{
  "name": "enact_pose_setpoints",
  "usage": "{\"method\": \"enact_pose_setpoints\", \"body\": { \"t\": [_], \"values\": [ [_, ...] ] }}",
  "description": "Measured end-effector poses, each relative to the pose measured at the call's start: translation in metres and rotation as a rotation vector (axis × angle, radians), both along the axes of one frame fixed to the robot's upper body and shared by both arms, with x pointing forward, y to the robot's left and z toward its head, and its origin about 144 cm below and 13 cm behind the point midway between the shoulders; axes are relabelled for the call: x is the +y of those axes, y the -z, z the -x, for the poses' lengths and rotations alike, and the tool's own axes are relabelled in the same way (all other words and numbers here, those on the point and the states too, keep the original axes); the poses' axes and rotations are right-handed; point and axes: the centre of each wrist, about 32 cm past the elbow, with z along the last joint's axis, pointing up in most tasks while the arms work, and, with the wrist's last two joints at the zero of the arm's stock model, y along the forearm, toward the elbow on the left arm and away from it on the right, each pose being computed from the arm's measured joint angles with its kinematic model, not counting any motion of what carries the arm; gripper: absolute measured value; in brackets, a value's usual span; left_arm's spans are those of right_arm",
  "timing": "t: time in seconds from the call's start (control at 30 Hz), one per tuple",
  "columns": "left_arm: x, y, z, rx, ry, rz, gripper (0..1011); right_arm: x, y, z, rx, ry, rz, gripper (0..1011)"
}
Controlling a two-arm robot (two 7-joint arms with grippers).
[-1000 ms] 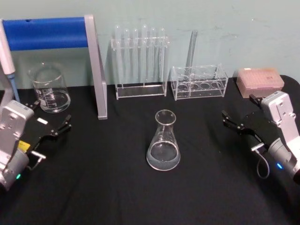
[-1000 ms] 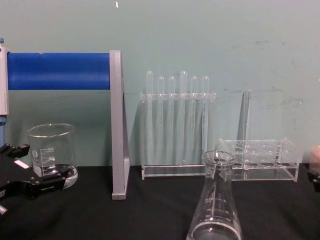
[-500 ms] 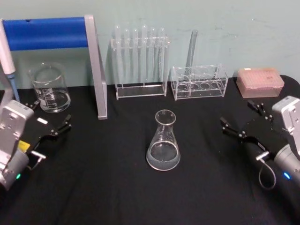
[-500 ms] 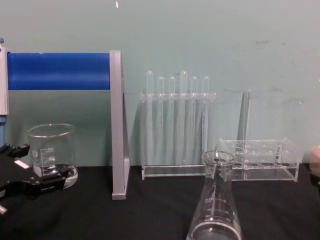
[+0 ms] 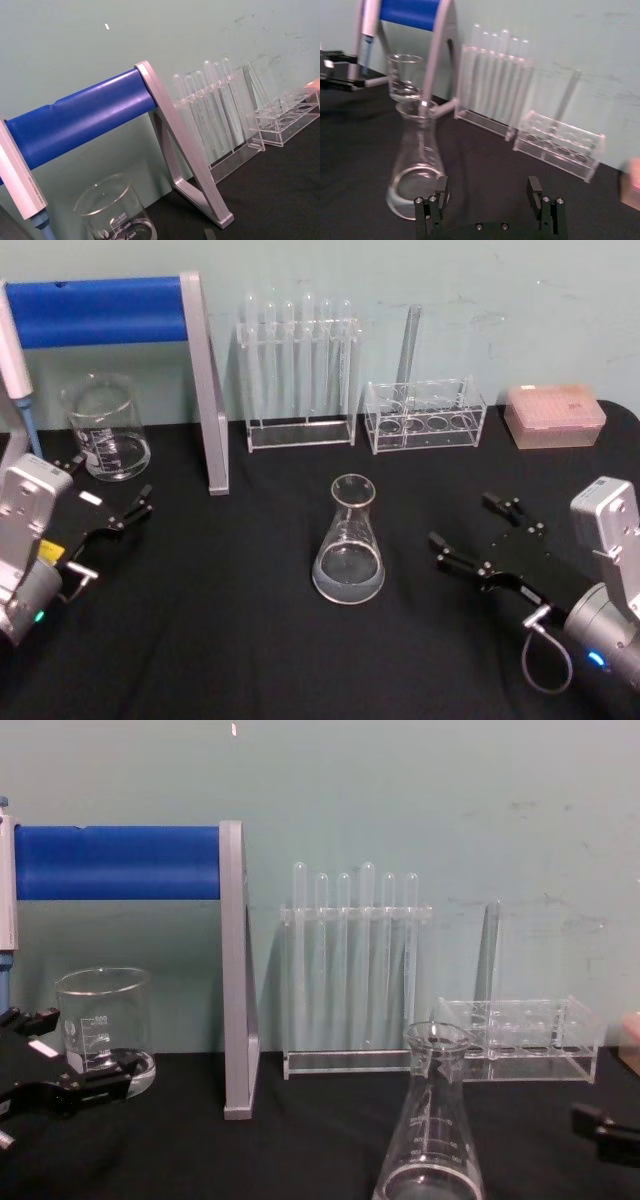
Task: Grasp the erlenmeyer flask with one hand, shake it three times, then place it back.
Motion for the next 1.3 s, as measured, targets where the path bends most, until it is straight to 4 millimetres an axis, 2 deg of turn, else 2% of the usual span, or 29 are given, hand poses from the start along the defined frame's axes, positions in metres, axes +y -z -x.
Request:
{"method": "enact_pose_setpoints", "body": {
  "t": [0.47, 1.3],
  "values": [
    [0.000, 0.000, 0.000, 0.000, 0.000, 0.000, 1001, 0.027, -0.001, -0.002, 0.017, -0.115, -0.051, 1003],
    [0.000, 0.000, 0.000, 0.000, 0.000, 0.000, 1001, 0.070, 0.006, -0.041, 0.028, -0.154, -0.066, 1003]
  ]
}}
